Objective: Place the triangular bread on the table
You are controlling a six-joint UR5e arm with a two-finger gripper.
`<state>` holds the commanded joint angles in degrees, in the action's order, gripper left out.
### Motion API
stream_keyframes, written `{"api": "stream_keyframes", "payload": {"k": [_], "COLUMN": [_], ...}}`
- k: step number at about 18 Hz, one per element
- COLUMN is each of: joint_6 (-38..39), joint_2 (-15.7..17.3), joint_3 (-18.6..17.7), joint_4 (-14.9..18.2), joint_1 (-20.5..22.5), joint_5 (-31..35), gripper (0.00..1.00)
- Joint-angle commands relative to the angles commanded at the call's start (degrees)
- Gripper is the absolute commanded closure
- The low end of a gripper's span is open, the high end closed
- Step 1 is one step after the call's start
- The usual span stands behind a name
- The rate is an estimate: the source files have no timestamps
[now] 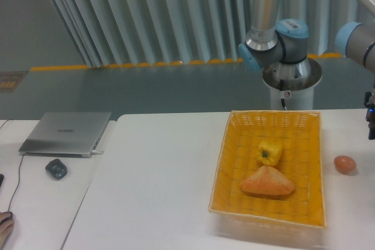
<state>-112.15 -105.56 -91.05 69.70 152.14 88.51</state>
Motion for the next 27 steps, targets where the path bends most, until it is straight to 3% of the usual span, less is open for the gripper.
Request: {"api": "stream_keyframes", "payload": {"k": [13, 17, 24, 27], "joint_6": [0.70, 1.93, 17.29, 23.44], "joint_2": [0.35, 1.14, 3.07, 3.86], "joint_3": [-1.67, -3.42, -3.69, -3.78], "joint_4": [0.26, -0.17, 0.09, 0.17], "joint_1": [-0.26, -0.18, -1.05, -3.59], "joint_5": [-0.44, -4.21, -5.98, -5.89], "gripper": [0.00, 0.00, 0.00, 0.00]}}
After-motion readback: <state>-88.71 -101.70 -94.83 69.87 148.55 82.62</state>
